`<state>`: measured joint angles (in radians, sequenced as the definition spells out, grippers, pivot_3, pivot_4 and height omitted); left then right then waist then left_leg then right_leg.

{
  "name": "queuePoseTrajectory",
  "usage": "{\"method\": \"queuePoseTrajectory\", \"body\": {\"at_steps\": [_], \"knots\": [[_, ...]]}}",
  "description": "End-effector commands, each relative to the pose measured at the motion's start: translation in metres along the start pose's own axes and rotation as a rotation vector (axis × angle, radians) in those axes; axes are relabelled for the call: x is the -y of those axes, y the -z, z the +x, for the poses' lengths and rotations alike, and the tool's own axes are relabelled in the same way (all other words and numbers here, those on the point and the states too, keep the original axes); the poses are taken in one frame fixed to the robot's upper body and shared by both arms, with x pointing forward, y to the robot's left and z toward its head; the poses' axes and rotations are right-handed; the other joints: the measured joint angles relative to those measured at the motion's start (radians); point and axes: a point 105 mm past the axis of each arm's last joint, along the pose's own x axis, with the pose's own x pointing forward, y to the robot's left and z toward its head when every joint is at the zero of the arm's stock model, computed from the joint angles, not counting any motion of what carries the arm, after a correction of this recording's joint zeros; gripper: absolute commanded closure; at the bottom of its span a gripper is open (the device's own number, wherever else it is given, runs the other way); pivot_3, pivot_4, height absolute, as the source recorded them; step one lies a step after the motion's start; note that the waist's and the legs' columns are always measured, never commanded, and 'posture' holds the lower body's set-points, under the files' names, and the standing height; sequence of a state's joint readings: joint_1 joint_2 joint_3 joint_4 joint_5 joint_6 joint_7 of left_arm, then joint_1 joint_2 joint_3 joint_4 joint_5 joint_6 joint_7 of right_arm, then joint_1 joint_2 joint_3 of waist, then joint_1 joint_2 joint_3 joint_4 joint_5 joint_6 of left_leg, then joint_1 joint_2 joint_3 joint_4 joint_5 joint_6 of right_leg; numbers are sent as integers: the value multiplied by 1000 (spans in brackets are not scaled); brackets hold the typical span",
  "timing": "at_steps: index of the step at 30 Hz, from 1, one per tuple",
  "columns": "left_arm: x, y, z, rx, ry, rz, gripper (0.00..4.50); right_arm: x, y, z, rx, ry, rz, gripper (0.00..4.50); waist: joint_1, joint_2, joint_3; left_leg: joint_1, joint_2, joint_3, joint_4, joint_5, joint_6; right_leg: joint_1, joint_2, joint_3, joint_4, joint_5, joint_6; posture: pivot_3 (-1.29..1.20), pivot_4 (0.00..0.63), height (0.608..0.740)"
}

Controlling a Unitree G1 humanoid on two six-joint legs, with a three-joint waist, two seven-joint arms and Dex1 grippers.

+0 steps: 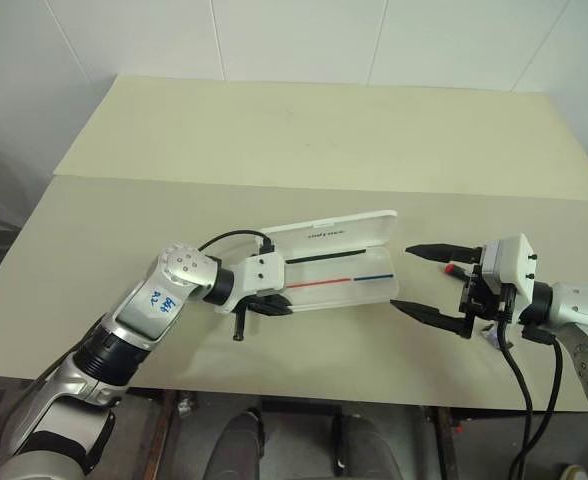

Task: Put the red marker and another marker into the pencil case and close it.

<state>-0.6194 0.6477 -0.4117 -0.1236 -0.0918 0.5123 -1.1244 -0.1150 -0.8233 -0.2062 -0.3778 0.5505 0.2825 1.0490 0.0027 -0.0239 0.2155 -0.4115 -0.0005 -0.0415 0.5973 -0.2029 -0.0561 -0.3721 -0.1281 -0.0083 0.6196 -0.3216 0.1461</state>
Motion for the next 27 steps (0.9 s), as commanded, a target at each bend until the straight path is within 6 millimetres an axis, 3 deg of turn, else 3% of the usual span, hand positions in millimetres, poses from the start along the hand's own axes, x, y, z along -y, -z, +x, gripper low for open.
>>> {"method": "queuePoseTrajectory", "body": {"at_steps": [1, 10, 19, 26, 27], "knots": [[13, 10, 13, -16, 98, -7, 4488, -1, -16, 2, 41, 10, -43, 0, 1, 0, 0, 0, 0, 0, 0, 0, 0, 0, 0, 0, 0, 0, 0, 0, 150, 740], [18, 21, 15, -55, 178, 2, 4488, -5, -23, 10, 74, 7, -29, 0, 4, 0, 0, 0, 0, 0, 1, 0, 0, 1, 0, 0, 0, 0, 0, 0, 150, 740], [13, 14, 14, -60, 191, -7, 4488, -6, -24, 13, 90, 13, -22, 0, 3, 0, 0, 1, 0, 0, 1, 0, 0, 1, 0, 0, 0, 0, 0, 0, 150, 740], [17, 0, 11, -22, 207, -35, 2320, -6, -23, 17, 106, 18, -21, 0, -4, 0, 0, 1, 0, 0, 1, 0, 0, 1, 0, 0, 1, 0, 0, 0, 150, 740], [19, -2, 10, -18, 212, -37, 2320, -6, -23, 18, 109, 18, -21, 0, -4, 0, 0, 1, 0, 0, 1, 0, 1, 1, 0, 0, 1, 0, 0, 0, 150, 740]]}}
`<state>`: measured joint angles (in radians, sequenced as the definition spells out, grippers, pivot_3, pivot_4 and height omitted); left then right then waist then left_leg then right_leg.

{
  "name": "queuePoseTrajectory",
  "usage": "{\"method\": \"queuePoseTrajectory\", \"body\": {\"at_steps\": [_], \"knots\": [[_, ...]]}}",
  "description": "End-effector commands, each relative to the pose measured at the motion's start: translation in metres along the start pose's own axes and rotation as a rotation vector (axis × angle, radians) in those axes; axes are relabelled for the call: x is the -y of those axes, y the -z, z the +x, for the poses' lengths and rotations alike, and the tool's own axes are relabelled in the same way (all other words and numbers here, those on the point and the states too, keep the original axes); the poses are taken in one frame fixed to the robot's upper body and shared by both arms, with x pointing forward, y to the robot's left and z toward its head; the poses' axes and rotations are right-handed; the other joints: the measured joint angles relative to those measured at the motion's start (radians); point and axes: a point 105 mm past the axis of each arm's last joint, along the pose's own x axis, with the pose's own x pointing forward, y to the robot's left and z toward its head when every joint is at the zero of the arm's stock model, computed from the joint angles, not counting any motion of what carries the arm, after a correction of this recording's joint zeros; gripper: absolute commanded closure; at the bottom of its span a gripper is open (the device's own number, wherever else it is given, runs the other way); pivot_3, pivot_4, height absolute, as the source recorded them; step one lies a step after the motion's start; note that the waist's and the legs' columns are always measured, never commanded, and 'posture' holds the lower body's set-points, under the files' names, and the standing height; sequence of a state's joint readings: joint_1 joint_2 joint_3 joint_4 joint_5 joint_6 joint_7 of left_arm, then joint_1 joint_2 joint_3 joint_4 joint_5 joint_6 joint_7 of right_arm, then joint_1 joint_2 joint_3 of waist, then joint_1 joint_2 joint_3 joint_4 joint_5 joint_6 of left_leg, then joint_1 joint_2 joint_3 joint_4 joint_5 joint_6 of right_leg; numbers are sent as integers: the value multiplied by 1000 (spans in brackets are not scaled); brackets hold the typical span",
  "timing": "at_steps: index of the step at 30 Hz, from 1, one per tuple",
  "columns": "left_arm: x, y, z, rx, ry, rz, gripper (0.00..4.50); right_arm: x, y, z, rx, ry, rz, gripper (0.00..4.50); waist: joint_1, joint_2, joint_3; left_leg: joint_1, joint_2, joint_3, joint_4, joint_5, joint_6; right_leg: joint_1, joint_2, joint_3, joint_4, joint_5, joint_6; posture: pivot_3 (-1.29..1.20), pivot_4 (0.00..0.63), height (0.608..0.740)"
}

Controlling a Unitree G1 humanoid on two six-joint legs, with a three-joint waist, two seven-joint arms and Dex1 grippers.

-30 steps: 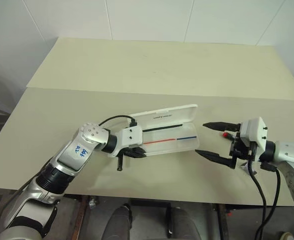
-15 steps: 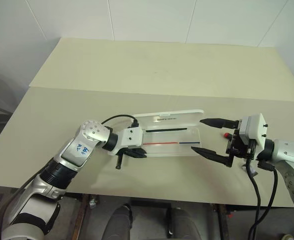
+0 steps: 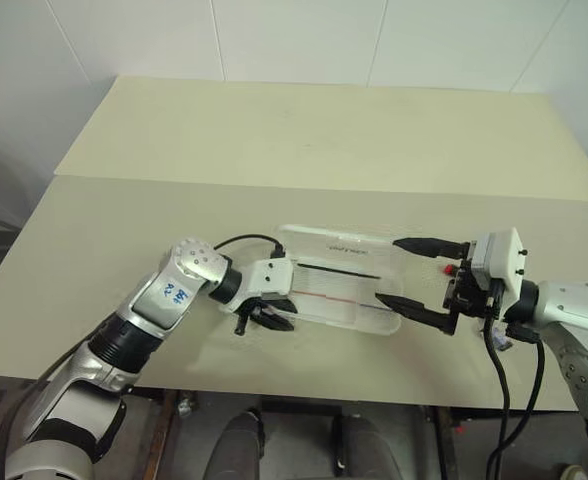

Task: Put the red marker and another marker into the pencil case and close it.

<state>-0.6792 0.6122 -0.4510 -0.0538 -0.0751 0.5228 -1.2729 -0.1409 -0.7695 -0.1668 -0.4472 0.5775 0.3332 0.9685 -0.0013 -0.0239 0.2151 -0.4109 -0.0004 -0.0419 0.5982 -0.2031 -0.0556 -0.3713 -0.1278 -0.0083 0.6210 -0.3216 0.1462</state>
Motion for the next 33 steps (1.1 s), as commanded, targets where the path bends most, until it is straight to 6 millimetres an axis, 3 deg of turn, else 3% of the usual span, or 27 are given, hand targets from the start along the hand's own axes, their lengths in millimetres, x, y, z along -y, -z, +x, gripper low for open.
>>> {"method": "queuePoseTrajectory", "body": {"at_steps": [1, 16, 20, 24, 28, 33], "knots": [[12, -1, 5, 4, 55, -26, 2320, 1, -11, 2, 40, 5, -44, 0, 1, 0, 0, 0, 0, 0, 0, 0, 0, 0, 0, 0, 0, 0, 0, 0, 150, 740], [4, 2, 8, 15, -58, -100, 2320, 2, -11, 10, 74, 7, -47, 0, 1, 0, 0, -1, 0, 0, 1, 0, 0, -1, 0, 0, 1, 0, 0, 0, 150, 740], [2, -8, 11, 58, -70, -91, 2320, 3, -11, 11, 76, 4, -50, 0, 5, 0, 0, -1, 0, -1, 3, 0, 0, 0, 0, 0, 1, 1, 0, 0, 150, 740], [10, -24, 4, 126, -26, -80, 1464, 3, -11, 10, 76, 3, -49, 0, 3, 0, 0, -1, 0, -1, 4, 0, 0, 0, 0, 0, 1, 1, 1, 0, 150, 740], [16, -32, -5, 158, -13, -56, 80, 3, -11, 11, 76, 0, -46, 0, -1, 0, 0, -2, 0, -1, 4, 0, 0, -1, 0, 0, 1, 1, 1, 0, 150, 740], [19, -39, -21, 197, -53, -14, 10, 3, -11, 12, 83, -1, -43, 0, 1, 0, 0, -2, 0, -1, 4, 0, 0, -1, 0, 1, 2, 1, 1, 0, 150, 740]]}}
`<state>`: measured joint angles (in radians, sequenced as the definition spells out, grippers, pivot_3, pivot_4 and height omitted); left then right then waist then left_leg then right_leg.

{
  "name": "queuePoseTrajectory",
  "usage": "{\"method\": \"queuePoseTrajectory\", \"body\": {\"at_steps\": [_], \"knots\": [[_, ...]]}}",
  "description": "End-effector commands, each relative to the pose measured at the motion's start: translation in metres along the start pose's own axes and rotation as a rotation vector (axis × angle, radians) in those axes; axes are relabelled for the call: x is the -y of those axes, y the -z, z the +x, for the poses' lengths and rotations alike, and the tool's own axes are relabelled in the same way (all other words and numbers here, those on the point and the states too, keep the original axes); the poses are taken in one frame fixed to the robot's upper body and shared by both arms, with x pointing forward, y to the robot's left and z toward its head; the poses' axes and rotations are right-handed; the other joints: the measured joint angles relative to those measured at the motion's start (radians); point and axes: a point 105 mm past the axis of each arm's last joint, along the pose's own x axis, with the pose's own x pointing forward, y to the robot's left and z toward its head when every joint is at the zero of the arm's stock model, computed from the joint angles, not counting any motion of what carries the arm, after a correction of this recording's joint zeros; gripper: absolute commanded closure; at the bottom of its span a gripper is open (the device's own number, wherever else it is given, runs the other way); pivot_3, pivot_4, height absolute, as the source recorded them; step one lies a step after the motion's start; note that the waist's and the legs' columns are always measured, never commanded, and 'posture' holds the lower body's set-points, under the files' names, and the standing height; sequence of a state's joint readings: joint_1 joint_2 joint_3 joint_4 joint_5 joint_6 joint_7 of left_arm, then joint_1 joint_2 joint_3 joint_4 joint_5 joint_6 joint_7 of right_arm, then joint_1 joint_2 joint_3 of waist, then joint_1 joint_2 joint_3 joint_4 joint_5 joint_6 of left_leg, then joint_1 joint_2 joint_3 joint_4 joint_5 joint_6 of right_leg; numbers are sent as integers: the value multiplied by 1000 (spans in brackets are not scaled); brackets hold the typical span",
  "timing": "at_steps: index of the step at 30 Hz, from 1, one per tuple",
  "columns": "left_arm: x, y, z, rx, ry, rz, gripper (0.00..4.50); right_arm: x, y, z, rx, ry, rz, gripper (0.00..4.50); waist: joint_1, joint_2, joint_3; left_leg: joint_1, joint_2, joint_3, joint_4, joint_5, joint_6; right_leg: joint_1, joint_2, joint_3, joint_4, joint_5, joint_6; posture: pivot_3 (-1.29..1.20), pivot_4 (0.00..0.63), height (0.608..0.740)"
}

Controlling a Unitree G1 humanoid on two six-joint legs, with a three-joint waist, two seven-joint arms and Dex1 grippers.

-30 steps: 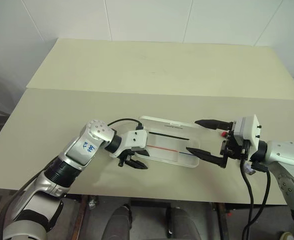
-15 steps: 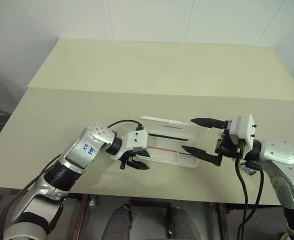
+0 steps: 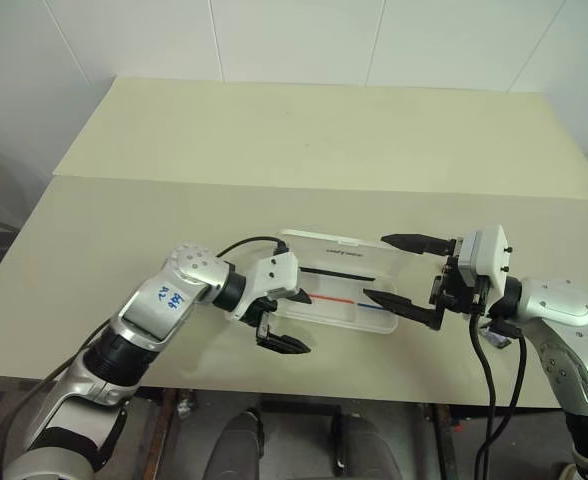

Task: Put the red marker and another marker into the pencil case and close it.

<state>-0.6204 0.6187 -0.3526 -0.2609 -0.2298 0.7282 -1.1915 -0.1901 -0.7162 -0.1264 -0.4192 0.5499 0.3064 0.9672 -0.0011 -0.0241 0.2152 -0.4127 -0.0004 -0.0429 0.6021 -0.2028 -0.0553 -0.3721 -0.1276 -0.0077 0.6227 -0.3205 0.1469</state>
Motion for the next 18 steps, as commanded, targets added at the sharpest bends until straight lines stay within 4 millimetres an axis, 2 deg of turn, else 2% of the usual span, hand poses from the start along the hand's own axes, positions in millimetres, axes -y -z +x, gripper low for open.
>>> {"method": "queuePoseTrajectory", "body": {"at_steps": [1, 11, 16, 18], "knots": [[6, -15, -13, 70, -17, 66, 10, 1, -9, 0, 35, 5, -30, 0, 0, 0, 0, 0, 0, 0, 0, 0, 0, 0, 0, 0, 0, 0, 0, 0, 150, 740], [29, -16, -49, 188, -11, 64, 10, 10, -20, -10, 43, 46, -10, 0, 0, 0, 0, 0, 0, 0, 0, 0, 0, -1, 0, 1, 0, 0, 0, 0, 150, 740], [33, -19, -68, 256, -64, 65, 10, 25, -30, -35, -5, 114, 33, 0, 4, 0, 0, -1, 0, 0, 0, 0, 0, -1, 0, 1, -1, 0, 0, 0, 150, 740], [30, -28, -72, 317, -87, 79, 10, 30, -18, -57, -120, 129, 55, 0, 11, 0, 0, -1, 0, 0, 0, 0, 0, 0, 0, 0, -1, 0, -1, 0, 150, 740]]}}
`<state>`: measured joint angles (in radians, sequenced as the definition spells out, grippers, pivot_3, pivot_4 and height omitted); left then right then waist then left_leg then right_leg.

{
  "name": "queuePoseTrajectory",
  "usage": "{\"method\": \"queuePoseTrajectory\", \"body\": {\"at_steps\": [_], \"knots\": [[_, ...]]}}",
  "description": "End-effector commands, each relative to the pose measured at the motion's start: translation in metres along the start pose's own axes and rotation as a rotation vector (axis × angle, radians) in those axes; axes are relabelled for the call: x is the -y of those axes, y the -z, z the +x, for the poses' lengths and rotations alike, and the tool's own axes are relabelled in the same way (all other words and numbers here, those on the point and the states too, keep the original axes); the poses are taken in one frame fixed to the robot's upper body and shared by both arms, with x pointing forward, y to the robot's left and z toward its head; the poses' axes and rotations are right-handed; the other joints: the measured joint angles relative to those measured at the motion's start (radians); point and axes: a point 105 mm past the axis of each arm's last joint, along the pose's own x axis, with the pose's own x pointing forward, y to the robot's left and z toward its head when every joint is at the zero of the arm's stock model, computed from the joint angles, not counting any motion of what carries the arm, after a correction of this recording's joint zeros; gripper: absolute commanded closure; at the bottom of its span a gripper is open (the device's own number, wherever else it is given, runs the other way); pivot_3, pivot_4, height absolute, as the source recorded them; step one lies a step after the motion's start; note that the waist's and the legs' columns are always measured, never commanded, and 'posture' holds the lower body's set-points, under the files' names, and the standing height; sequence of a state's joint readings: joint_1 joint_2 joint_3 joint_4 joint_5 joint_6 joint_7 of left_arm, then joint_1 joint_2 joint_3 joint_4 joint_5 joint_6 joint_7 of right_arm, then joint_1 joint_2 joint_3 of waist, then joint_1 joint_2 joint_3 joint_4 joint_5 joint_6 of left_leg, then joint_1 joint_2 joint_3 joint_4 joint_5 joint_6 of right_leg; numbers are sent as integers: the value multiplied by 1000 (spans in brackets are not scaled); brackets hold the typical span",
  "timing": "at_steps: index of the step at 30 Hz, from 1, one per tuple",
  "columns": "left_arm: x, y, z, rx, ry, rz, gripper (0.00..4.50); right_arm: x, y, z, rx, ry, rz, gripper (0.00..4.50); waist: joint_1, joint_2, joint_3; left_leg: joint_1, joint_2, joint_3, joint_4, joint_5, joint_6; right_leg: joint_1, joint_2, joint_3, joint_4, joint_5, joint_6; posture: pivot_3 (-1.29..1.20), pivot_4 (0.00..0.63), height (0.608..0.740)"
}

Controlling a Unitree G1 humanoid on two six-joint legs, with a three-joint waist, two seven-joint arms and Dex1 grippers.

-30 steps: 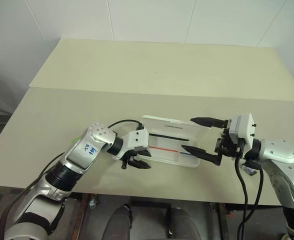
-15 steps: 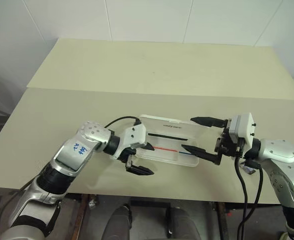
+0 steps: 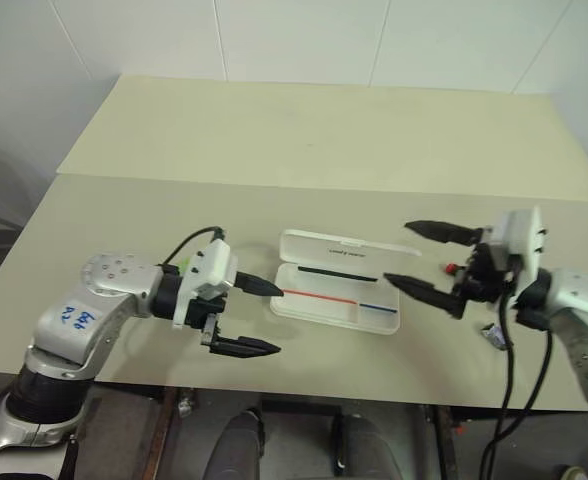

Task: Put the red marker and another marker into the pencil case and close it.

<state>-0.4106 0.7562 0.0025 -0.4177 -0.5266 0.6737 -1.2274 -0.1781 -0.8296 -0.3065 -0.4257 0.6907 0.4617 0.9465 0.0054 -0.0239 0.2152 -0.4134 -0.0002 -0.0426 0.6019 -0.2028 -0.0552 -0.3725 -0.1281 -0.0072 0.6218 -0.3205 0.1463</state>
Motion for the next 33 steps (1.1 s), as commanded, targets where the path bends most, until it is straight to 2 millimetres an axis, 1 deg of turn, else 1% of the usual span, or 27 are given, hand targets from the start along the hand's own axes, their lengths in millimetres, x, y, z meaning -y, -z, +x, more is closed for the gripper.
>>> {"method": "queuePoseTrajectory", "body": {"at_steps": [1, 3, 4, 6, 10, 16, 20, 25, 30, 33], "knots": [[0, -21, -3, 103, -23, 70, 10, 14, 5, -31, -125, 40, -14, 0, 9, 0, 0, 0, 0, 0, 0, 0, 0, 0, 0, 0, 0, 0, 0, 0, 150, 740], [-2, -26, 2, 126, -17, 86, 10, 23, 17, -43, -194, 56, -25, 0, 12, 0, 0, 0, 0, 1, 1, -1, 1, 1, 0, 0, -2, 0, 0, 0, 150, 740], [-2, -27, 4, 129, -12, 92, 10, 25, 20, -46, -209, 58, -27, 0, 12, 0, 0, 0, 0, 1, 1, -1, 1, 2, 0, 0, -3, 1, 0, 0, 150, 740], [-2, -30, 9, 140, 14, 101, 10, 32, 33, -52, -247, 61, -10, 0, 12, 0, 0, 0, 0, 1, 2, -1, 1, 2, 0, 0, -3, 1, 0, 0, 150, 740], [-4, -35, 16, 158, 50, 96, 10, 43, 52, -58, -294, 69, -6, 0, 5, 0, 0, 0, 0, 2, 2, -1, 1, 1, 0, 0, -2, 1, 0, 0, 150, 740], [-12, -48, 30, 193, 61, 121, 10, 68, 96, -67, -393, 103, 37, 0, -8, 0, 0, 0, -1, 2, 4, -1, 1, 2, 0, 1, -2, 2, 1, 0, 150, 740], [-11, -50, 37, 197, 68, 133, 10, 83, 115, -73, -447, 124, 62, 0, -10, 0, 0, 0, -1, 3, 4, -1, 1, 1, 0, 2, -1, 2, 2, 0, 150, 740], [-10, -50, 37, 201, 66, 135, 10, 95, 130, -82, -519, 127, 69, 0, -11, 0, 0, 0, -1, 3, 4, -1, 1, 0, 1, 3, -1, 2, 2, 0, 150, 740], [-10, -50, 35, 197, 59, 137, 10, 105, 134, -86, -553, 138, 82, 0, -11, 1, 0, 0, -1, 4, 4, 0, 1, 1, 1, 4, -1, 3, 3, 0, 150, 740], [-11, -50, 34, 193, 47, 141, 0, 102, 141, -90, -585, 114, 106, 592, -11, 0, 0, 0, -1, 4, 4, 0, 1, 1, 1, 4, -1, 3, 3, 0, 150, 740]]}}
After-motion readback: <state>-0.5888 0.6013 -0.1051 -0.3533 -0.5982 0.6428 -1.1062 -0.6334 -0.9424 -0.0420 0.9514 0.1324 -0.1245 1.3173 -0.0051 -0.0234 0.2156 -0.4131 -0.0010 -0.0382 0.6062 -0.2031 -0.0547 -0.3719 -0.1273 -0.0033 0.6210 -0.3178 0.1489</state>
